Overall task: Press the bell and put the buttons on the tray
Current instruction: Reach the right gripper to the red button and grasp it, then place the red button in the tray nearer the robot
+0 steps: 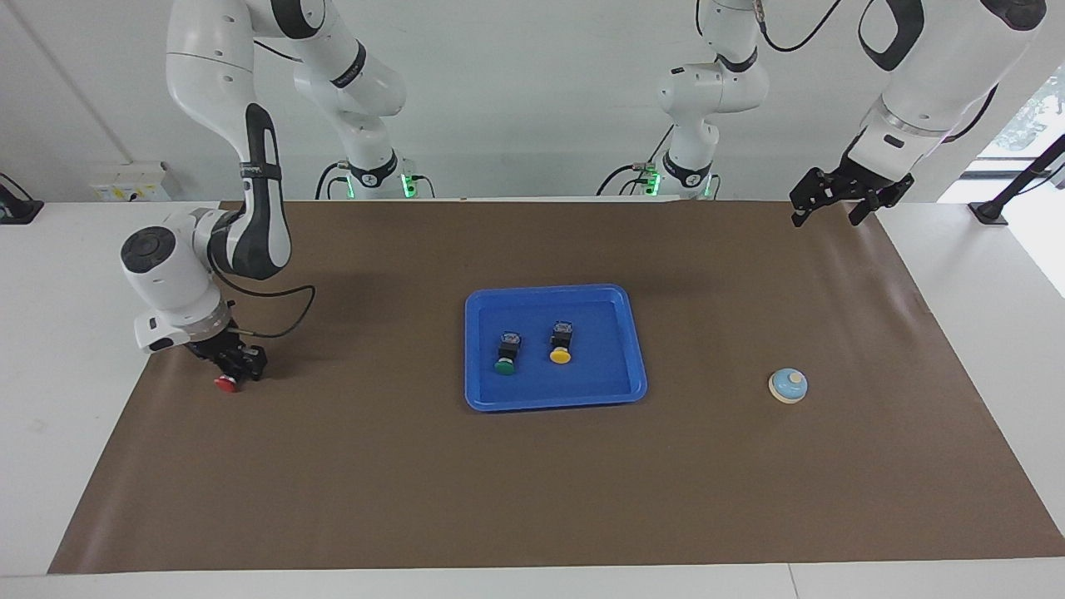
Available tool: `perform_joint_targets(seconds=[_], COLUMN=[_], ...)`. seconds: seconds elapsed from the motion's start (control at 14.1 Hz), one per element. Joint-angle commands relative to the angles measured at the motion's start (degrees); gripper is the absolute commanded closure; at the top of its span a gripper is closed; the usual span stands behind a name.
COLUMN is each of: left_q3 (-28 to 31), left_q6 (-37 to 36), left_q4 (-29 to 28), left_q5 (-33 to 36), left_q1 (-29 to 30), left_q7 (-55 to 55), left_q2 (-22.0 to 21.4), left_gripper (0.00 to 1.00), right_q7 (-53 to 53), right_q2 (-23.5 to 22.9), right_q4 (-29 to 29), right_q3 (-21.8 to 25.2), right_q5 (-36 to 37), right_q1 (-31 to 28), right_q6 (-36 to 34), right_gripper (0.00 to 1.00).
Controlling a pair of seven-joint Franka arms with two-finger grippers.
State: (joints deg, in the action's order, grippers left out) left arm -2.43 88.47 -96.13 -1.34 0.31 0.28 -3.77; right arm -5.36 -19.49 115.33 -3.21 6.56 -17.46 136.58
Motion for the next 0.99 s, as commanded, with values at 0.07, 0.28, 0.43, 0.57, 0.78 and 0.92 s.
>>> perform_joint_targets(seconds=[0.07,0.28,0.43,0.57,0.78,0.92], left_q3=[0.23,0.23,0.15,0.15,0.15,0.15], left_q6=[-0.93,-0.93,-0.93,-0.93,-0.93,-0.93], left_q4=[0.85,0.85,0.85,0.85,0.85,0.85], left_q5=[-0.59,-0.59,-0.59,-0.59,-0.59,-0.59], left_q1=[0.04,0.04,0.04,0.04,0.04,0.04], left_q7=[-0.37,-0.37,-0.37,-0.37,-0.37,-0.37], left_q2=[-0.01,-0.09,-0.09,-0.09,-0.09,-0.09], left_gripper=[0.00,0.00,0.00,0.00,0.00,0.00], right_q7=[0.88,0.79,0.00,-3.84,-11.50,-19.12], right_q2=[0.95,1.30,1.30,1.30,0.69,-0.02], right_q4=[-0.63,-5.00,-9.93,-13.27,-20.56,-22.95], right_q3=[-0.66,-0.84,-0.84,-0.92,-0.92,-0.84], right_q5=[0.74,0.65,-0.40,-1.89,-3.30,-5.84], right_q1=[0.50,3.47,6.98,11.02,20.85,27.89], right_q6=[-2.46,-9.11,-15.35,-19.58,-28.45,-29.79], right_gripper=[1.00,1.00,1.00,1.00,1.00,1.00])
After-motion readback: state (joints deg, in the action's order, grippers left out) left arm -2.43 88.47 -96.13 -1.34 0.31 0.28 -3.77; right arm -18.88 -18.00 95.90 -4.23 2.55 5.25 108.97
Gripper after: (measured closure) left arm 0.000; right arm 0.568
